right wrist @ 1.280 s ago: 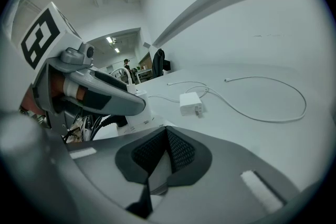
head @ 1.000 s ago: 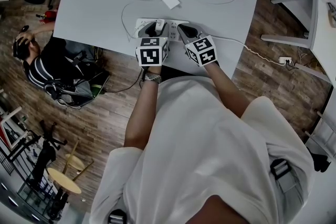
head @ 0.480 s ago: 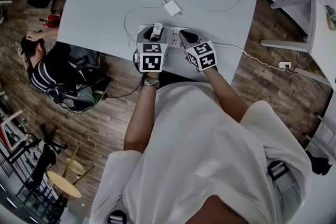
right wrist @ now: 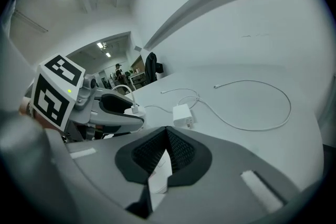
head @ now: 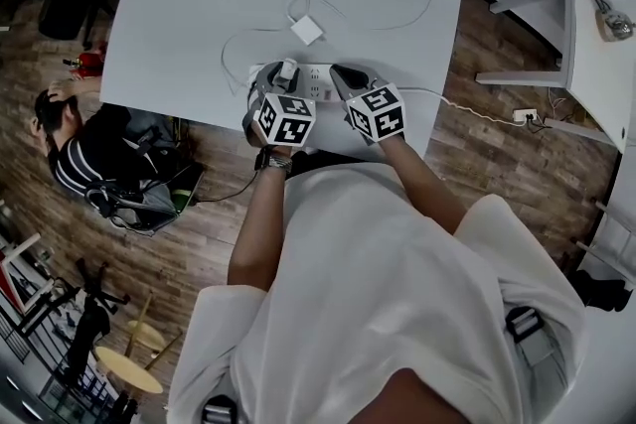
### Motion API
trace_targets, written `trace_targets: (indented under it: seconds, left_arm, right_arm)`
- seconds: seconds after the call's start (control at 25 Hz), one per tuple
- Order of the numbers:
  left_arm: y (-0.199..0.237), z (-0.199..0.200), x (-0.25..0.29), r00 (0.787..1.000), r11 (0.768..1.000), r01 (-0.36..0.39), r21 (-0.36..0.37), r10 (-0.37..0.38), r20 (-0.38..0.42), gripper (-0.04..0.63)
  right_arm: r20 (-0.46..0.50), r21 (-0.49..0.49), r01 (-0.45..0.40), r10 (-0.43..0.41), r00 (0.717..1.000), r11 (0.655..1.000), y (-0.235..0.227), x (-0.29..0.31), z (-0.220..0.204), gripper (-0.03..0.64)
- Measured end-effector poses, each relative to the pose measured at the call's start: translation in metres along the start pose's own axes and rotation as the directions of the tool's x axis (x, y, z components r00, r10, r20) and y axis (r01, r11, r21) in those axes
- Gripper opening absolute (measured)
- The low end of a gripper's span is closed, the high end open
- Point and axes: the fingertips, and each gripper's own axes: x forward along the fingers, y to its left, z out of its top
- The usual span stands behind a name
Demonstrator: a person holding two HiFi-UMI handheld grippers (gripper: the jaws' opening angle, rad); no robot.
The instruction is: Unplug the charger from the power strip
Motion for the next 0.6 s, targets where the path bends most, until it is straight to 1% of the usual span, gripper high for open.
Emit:
trace_targets:
  seconds: [0.12,0.24,0.44,0.6]
  left_arm:
    - [-0.011,0.0,0.002,0.999,0.998,0.049,0.026,-0.049,-0.004,0.184]
    - [-0.018,0.0,0.0,0.997,0.996,0.081,0.023,-0.081,-0.001,0.203]
    - [-0.032,-0.005,-0.004,0.989,0.989,0.147,0.019,-0.147,-0.001,0.213]
    - [-0.037,-0.015,-0.009,0.986,0.986,0.168,0.015,-0.168,-0.011,0.213]
  right_arm:
    - [0.004,0.011,0.017,-0.018,1.0,1.0,-0.003,-0.007,0.003,0.002]
    - [0.014,0.022,0.039,-0.039,0.999,0.999,-0.006,-0.014,0.009,0.002]
    - [0.03,0.041,0.069,-0.071,0.997,0.997,-0.007,-0.026,0.013,0.002]
    - [0.043,0.047,0.08,-0.082,0.996,0.996,-0.002,-0.031,0.015,0.002]
